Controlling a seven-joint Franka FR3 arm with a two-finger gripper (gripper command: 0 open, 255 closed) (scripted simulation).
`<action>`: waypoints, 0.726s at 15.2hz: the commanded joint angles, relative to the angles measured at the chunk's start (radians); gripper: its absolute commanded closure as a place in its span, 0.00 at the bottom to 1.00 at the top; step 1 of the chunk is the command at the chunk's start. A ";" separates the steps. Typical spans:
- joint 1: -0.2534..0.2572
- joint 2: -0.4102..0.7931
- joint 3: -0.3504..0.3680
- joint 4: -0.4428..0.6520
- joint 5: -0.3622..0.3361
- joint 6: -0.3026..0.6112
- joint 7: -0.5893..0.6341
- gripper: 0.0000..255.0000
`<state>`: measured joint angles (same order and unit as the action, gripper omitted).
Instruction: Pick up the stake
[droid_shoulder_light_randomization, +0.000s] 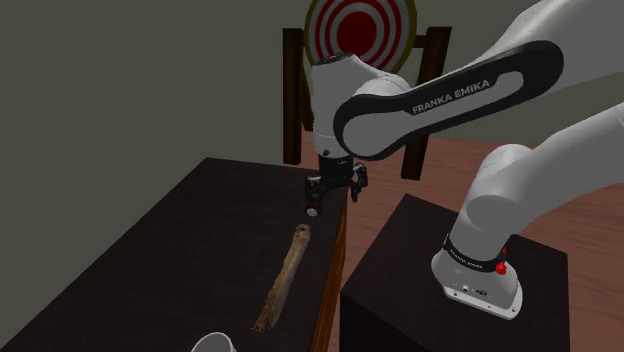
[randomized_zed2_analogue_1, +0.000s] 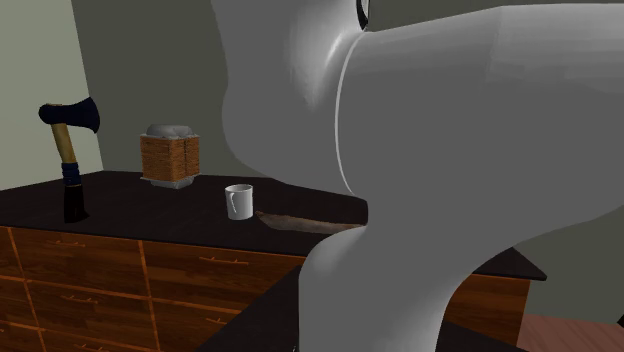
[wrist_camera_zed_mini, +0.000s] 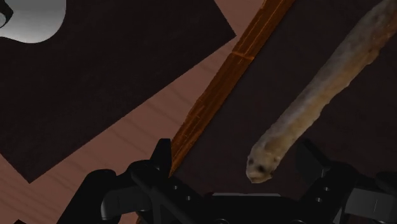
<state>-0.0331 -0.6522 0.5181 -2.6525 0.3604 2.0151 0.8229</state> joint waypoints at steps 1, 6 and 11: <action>-0.023 0.079 0.066 0.014 0.013 0.071 0.086 0.00; -0.111 0.297 0.234 0.067 -0.022 0.241 0.320 0.00; -0.248 0.591 0.401 0.154 -0.254 0.396 0.664 0.00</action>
<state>-0.2528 -0.1245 0.8898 -2.5189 0.1734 2.3842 1.4001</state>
